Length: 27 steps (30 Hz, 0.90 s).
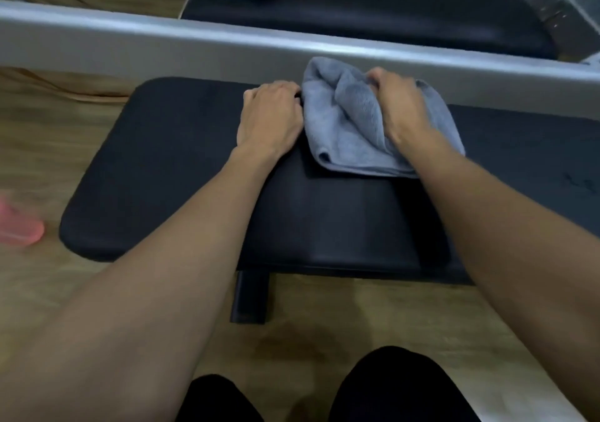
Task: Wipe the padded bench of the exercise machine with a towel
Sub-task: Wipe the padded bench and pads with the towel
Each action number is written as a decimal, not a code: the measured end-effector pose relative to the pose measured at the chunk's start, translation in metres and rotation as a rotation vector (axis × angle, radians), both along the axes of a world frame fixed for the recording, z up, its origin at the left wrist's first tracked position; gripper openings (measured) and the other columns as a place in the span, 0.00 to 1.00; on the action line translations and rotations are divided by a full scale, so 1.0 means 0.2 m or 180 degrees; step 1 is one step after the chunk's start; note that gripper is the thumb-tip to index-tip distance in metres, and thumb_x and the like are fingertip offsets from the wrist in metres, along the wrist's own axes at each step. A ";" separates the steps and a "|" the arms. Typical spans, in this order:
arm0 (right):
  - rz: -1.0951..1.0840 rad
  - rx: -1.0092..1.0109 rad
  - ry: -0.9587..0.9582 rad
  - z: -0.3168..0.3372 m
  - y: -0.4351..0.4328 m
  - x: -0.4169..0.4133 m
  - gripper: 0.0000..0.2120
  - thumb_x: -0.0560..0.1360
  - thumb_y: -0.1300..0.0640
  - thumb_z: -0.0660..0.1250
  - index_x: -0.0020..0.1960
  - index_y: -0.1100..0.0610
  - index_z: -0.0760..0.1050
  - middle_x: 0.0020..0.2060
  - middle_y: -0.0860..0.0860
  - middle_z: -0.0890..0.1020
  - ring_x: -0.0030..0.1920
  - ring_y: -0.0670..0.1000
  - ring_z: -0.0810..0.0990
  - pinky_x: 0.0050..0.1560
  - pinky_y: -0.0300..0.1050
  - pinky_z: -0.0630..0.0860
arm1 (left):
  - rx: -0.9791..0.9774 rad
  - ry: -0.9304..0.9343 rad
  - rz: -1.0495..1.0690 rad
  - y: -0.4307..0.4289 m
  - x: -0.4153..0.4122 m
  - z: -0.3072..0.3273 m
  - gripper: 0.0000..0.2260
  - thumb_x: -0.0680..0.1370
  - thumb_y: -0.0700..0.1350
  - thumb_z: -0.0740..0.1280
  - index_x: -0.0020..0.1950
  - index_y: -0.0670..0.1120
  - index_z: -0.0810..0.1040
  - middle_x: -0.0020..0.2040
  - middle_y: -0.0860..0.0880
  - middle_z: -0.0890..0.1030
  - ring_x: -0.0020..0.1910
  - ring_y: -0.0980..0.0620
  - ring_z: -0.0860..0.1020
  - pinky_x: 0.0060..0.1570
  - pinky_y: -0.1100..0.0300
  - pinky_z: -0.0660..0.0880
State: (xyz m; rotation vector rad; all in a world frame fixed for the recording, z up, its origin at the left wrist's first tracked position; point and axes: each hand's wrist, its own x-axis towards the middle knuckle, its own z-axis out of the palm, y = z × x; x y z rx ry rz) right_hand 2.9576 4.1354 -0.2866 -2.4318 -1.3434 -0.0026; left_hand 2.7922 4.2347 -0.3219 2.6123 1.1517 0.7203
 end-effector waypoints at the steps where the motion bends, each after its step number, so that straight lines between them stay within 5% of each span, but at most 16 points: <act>1: -0.0025 -0.0073 -0.0002 0.00 0.03 0.02 0.16 0.80 0.53 0.52 0.59 0.58 0.75 0.52 0.61 0.82 0.52 0.64 0.78 0.53 0.56 0.73 | 0.0030 0.0014 0.0001 -0.01 0.00 0.00 0.14 0.78 0.43 0.54 0.51 0.46 0.79 0.54 0.47 0.82 0.54 0.45 0.77 0.54 0.54 0.63; 6: -0.0151 0.0171 0.0374 0.02 -0.07 -0.01 0.14 0.79 0.55 0.54 0.54 0.61 0.75 0.47 0.58 0.81 0.49 0.57 0.77 0.48 0.45 0.68 | 0.0079 0.0223 0.0057 -0.04 0.00 0.04 0.15 0.78 0.42 0.53 0.56 0.45 0.79 0.56 0.44 0.81 0.55 0.41 0.76 0.56 0.50 0.65; 10: 0.0088 0.0164 0.0133 0.04 -0.35 -0.17 0.11 0.79 0.59 0.55 0.51 0.61 0.75 0.44 0.57 0.80 0.49 0.59 0.77 0.52 0.51 0.67 | 0.0127 0.0287 0.0056 -0.05 -0.01 0.04 0.15 0.79 0.42 0.54 0.58 0.43 0.78 0.57 0.42 0.81 0.56 0.39 0.77 0.56 0.49 0.66; 13: 0.0202 0.0115 0.0133 0.03 -0.59 -0.26 0.14 0.80 0.59 0.55 0.62 0.59 0.74 0.58 0.58 0.81 0.63 0.58 0.74 0.69 0.54 0.60 | 0.0139 0.0349 0.0007 -0.07 0.00 0.06 0.15 0.81 0.42 0.55 0.61 0.42 0.77 0.60 0.40 0.80 0.58 0.38 0.76 0.59 0.47 0.66; 16: 0.0225 0.0082 0.0131 0.00 -0.77 -0.34 0.17 0.82 0.58 0.55 0.69 0.59 0.70 0.67 0.56 0.76 0.72 0.53 0.66 0.74 0.54 0.53 | 0.0070 0.0481 -0.0056 -0.08 0.00 0.08 0.15 0.82 0.43 0.55 0.64 0.41 0.76 0.62 0.39 0.78 0.61 0.38 0.74 0.61 0.46 0.66; 27: 0.0074 0.0311 0.0143 -0.03 -0.69 -0.21 0.16 0.81 0.59 0.56 0.67 0.58 0.73 0.61 0.56 0.80 0.67 0.55 0.73 0.74 0.53 0.55 | -0.0084 0.0658 -0.0112 -0.12 0.13 0.09 0.17 0.82 0.46 0.53 0.65 0.44 0.75 0.64 0.43 0.77 0.65 0.42 0.72 0.69 0.44 0.59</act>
